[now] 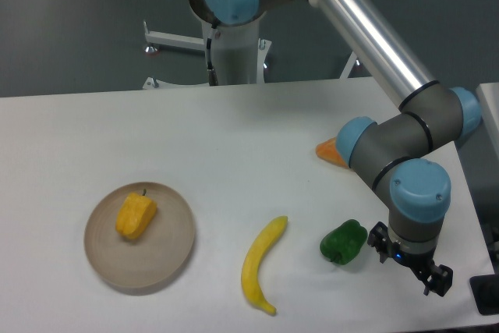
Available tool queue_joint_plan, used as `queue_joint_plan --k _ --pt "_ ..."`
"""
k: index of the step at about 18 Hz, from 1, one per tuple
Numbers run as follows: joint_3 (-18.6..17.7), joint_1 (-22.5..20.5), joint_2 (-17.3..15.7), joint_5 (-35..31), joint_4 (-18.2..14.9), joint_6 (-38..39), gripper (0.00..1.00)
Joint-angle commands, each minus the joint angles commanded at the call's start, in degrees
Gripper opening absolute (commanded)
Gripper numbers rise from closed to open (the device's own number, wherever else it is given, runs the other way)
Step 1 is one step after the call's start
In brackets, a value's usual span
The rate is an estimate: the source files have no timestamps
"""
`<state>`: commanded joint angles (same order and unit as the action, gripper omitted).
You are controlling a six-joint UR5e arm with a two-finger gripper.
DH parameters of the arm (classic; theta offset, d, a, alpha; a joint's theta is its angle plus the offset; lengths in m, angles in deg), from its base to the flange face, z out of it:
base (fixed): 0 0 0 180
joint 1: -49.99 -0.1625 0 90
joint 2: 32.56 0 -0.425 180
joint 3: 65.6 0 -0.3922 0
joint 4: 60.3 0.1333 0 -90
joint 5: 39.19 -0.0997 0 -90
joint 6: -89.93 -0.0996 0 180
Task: Pick up the yellow pepper from the plate
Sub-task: 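Lift the gripper away from the green pepper and swing toward the plate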
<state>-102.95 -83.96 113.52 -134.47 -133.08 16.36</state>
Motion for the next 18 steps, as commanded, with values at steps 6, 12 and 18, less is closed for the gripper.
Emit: queue_joint_plan --k 6,12,18 --pt "-1.66 0.88 -1.49 -0.09 -0.17 1.57 1.00" --pt "-12.20 3.60 -9.56 3.33 -0.62 10.18 1.00" --pt "-24.49 10.45 -18.18 4.74 -3.43 24.50 1.00"
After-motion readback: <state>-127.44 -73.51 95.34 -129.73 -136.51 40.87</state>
